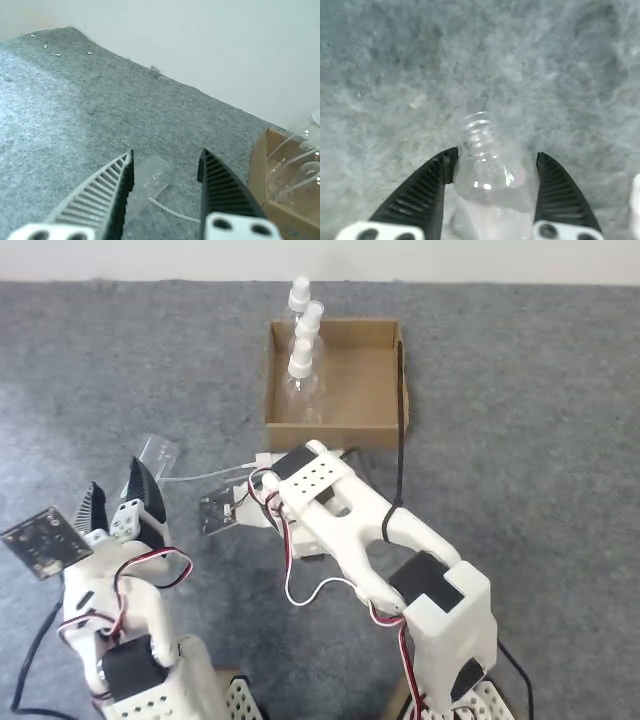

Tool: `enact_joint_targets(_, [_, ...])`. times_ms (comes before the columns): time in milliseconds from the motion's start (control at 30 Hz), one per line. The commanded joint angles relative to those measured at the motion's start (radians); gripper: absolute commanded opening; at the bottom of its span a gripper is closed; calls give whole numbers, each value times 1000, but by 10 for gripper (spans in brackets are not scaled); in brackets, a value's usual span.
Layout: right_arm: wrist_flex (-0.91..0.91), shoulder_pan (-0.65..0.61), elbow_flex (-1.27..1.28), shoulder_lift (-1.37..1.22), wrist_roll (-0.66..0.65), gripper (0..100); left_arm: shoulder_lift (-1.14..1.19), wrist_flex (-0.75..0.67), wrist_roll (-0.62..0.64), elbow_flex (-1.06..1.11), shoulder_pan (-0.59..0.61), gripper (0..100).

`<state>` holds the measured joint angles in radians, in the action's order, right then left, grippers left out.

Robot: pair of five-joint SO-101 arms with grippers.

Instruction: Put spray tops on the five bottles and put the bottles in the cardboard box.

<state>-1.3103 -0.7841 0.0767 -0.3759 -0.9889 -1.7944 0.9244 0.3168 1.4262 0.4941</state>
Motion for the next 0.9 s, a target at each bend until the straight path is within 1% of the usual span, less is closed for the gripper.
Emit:
enact_joint_targets(0, [-62,25,-77,27,89,165,-11,-38,15,-12,0,203])
enact_joint_targets(200, [-73,27,-74,27,215,165,-11,-38,15,-12,3,203])
enact_joint_targets(333, [-73,28,-72,27,322,164,-11,-38,15,-12,3,203])
enact_joint_targets(500, [-73,74,-74,25,448,165,-11,-38,14,-12,3,203])
enact_joint_targets(667, [-61,128,-75,25,508,166,-11,-38,14,-12,3,203])
enact_joint_targets(767, [-31,130,-71,24,514,166,-11,-41,14,-4,3,203])
enact_joint_targets(867, [-8,131,-71,19,563,166,-11,-80,14,18,3,203])
